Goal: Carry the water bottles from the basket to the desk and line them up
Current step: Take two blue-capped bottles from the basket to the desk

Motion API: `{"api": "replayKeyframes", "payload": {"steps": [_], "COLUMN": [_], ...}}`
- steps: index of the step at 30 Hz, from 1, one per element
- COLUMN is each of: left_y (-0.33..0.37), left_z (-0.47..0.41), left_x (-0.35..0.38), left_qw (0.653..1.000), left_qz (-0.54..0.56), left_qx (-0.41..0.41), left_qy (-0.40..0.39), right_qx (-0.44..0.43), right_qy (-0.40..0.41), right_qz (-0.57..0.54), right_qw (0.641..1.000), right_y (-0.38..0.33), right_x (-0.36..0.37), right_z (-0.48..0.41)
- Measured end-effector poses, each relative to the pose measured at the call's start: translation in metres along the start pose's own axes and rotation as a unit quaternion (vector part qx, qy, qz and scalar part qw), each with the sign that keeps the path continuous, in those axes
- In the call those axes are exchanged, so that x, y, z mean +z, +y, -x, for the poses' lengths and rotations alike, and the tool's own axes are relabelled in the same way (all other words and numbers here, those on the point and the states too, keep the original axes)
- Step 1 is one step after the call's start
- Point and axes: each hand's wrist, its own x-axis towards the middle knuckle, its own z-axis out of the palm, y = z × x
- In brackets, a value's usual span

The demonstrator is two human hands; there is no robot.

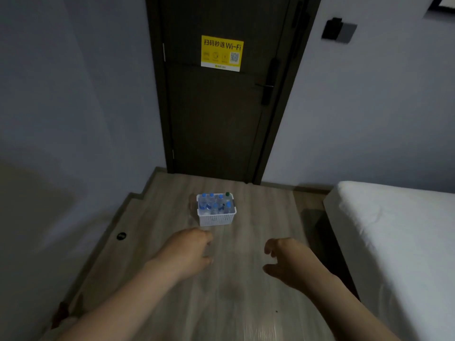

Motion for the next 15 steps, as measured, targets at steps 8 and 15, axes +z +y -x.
{"api": "replayKeyframes", "payload": {"steps": [8,15], "left_y": [-0.057,-0.086], "left_z": [-0.09,-0.166], "left_x": [-0.015,-0.008], "left_qw": [1.0,0.998], "left_qz": [0.01,0.02], "left_qx": [0.007,-0.006], "left_qy": [-0.028,-0.056], "right_qx": [0.009,0.004], "right_qy": [-0.016,-0.036], "right_qz": [0.004,-0.005], "right_qw": [1.0,0.999], "right_y": [-0.015,0.003], "right_x": [-0.02,-0.031], "right_z": [-0.102,-0.193]}}
